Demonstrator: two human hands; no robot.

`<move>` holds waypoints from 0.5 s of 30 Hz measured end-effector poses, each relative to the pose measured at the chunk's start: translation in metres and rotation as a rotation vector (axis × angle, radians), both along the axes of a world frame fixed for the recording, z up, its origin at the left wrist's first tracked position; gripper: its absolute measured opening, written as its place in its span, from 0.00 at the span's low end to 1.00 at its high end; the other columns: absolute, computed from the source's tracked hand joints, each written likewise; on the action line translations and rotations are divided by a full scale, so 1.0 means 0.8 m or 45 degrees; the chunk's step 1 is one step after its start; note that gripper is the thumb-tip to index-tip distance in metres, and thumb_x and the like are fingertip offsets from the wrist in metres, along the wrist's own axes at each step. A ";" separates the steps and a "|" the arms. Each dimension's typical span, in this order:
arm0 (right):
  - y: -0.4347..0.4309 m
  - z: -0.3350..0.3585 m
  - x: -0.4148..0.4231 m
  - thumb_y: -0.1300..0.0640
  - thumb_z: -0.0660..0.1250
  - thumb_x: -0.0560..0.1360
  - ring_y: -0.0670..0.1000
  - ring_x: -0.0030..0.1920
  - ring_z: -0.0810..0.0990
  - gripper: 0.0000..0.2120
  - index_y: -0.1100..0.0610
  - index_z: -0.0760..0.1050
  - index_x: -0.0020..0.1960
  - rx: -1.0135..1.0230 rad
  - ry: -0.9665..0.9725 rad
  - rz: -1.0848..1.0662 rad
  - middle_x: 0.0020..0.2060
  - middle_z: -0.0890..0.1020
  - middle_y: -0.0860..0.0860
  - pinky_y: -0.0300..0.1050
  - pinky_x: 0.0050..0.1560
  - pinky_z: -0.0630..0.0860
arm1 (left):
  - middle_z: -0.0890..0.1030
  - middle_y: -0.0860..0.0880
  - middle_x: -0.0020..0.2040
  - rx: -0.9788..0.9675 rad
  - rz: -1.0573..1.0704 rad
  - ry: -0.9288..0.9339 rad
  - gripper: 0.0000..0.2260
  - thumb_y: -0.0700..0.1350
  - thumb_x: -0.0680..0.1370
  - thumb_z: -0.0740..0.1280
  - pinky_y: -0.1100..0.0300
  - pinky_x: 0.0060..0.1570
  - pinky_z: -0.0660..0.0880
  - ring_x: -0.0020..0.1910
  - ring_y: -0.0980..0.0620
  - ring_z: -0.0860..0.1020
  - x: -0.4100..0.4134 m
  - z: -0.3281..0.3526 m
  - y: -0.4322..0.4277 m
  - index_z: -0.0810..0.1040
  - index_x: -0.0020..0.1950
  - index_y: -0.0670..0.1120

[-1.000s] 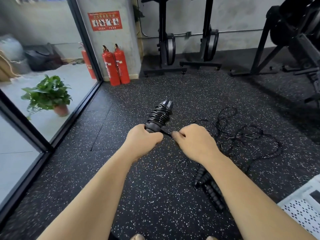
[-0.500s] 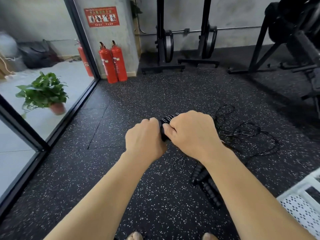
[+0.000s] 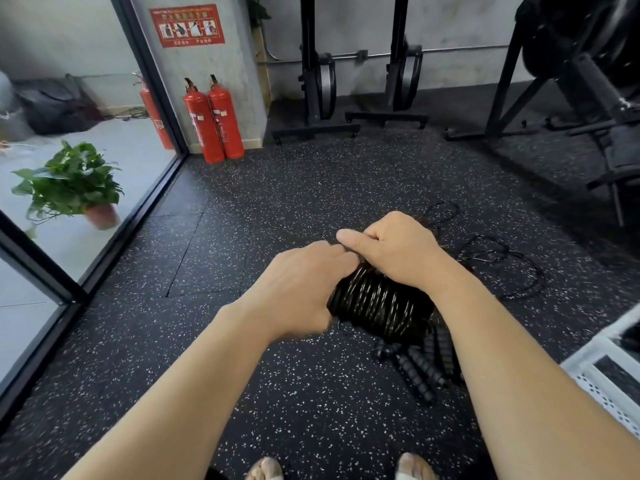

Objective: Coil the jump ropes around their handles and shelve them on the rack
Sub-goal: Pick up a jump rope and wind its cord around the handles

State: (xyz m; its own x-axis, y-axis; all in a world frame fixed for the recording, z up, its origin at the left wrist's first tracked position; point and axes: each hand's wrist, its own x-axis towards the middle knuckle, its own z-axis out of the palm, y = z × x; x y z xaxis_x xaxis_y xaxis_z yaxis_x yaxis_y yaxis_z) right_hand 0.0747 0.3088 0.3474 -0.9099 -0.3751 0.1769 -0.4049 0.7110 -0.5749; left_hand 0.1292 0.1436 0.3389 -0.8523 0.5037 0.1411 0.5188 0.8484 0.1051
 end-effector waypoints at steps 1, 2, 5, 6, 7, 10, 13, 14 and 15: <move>0.002 0.000 -0.001 0.39 0.62 0.77 0.48 0.23 0.63 0.31 0.54 0.60 0.22 -0.104 -0.087 0.037 0.19 0.64 0.47 0.44 0.31 0.63 | 0.68 0.58 0.43 0.038 -0.016 -0.003 0.13 0.43 0.72 0.67 0.56 0.42 0.72 0.45 0.54 0.68 0.000 0.000 -0.001 0.63 0.46 0.54; 0.004 0.000 -0.001 0.39 0.64 0.76 0.47 0.22 0.61 0.31 0.53 0.59 0.22 -0.205 -0.169 0.061 0.18 0.62 0.46 0.42 0.29 0.62 | 0.69 0.57 0.42 0.070 -0.028 -0.003 0.12 0.43 0.71 0.67 0.55 0.41 0.72 0.44 0.54 0.68 0.001 0.000 -0.002 0.64 0.45 0.54; 0.008 -0.001 0.000 0.40 0.66 0.75 0.45 0.20 0.59 0.31 0.52 0.59 0.20 -0.341 -0.357 0.106 0.17 0.62 0.44 0.37 0.24 0.60 | 0.70 0.57 0.40 0.127 -0.050 -0.033 0.12 0.43 0.70 0.68 0.54 0.39 0.73 0.42 0.55 0.69 0.003 -0.003 -0.001 0.64 0.43 0.54; 0.008 -0.001 -0.001 0.39 0.66 0.75 0.45 0.20 0.59 0.31 0.52 0.59 0.20 -0.346 -0.390 0.115 0.17 0.62 0.45 0.37 0.24 0.59 | 0.71 0.56 0.40 0.148 -0.050 -0.062 0.12 0.43 0.70 0.68 0.53 0.39 0.73 0.42 0.55 0.70 0.004 -0.003 0.000 0.66 0.43 0.53; 0.009 0.000 0.001 0.38 0.66 0.74 0.46 0.21 0.59 0.31 0.52 0.59 0.20 -0.314 -0.405 0.113 0.18 0.62 0.45 0.38 0.25 0.59 | 0.73 0.56 0.40 0.175 -0.050 -0.092 0.11 0.42 0.69 0.69 0.52 0.38 0.74 0.42 0.54 0.71 0.005 -0.002 0.001 0.67 0.43 0.52; 0.011 -0.006 -0.001 0.36 0.64 0.74 0.48 0.23 0.59 0.30 0.57 0.61 0.25 -0.254 -0.407 0.117 0.21 0.61 0.48 0.41 0.28 0.58 | 0.74 0.55 0.36 0.242 -0.026 -0.159 0.10 0.42 0.68 0.68 0.51 0.34 0.75 0.36 0.56 0.74 0.006 0.000 0.004 0.68 0.40 0.52; 0.017 -0.007 -0.006 0.37 0.64 0.74 0.47 0.23 0.58 0.29 0.57 0.60 0.26 -0.240 -0.451 0.047 0.22 0.60 0.48 0.41 0.27 0.59 | 0.78 0.54 0.39 0.376 -0.030 -0.199 0.06 0.43 0.68 0.67 0.49 0.38 0.76 0.39 0.55 0.77 0.010 0.004 0.005 0.73 0.42 0.51; 0.017 -0.004 -0.005 0.39 0.64 0.75 0.46 0.22 0.58 0.29 0.55 0.58 0.25 -0.250 -0.469 0.041 0.21 0.59 0.47 0.40 0.27 0.59 | 0.79 0.54 0.41 0.454 -0.021 -0.220 0.07 0.44 0.68 0.67 0.49 0.41 0.77 0.42 0.55 0.78 0.013 0.006 0.005 0.75 0.45 0.51; 0.019 -0.005 -0.005 0.41 0.64 0.76 0.45 0.20 0.58 0.29 0.53 0.57 0.23 -0.251 -0.474 0.047 0.20 0.60 0.46 0.41 0.27 0.59 | 0.80 0.54 0.43 0.528 -0.005 -0.234 0.09 0.44 0.68 0.68 0.49 0.44 0.77 0.44 0.54 0.79 0.015 0.007 0.005 0.77 0.48 0.50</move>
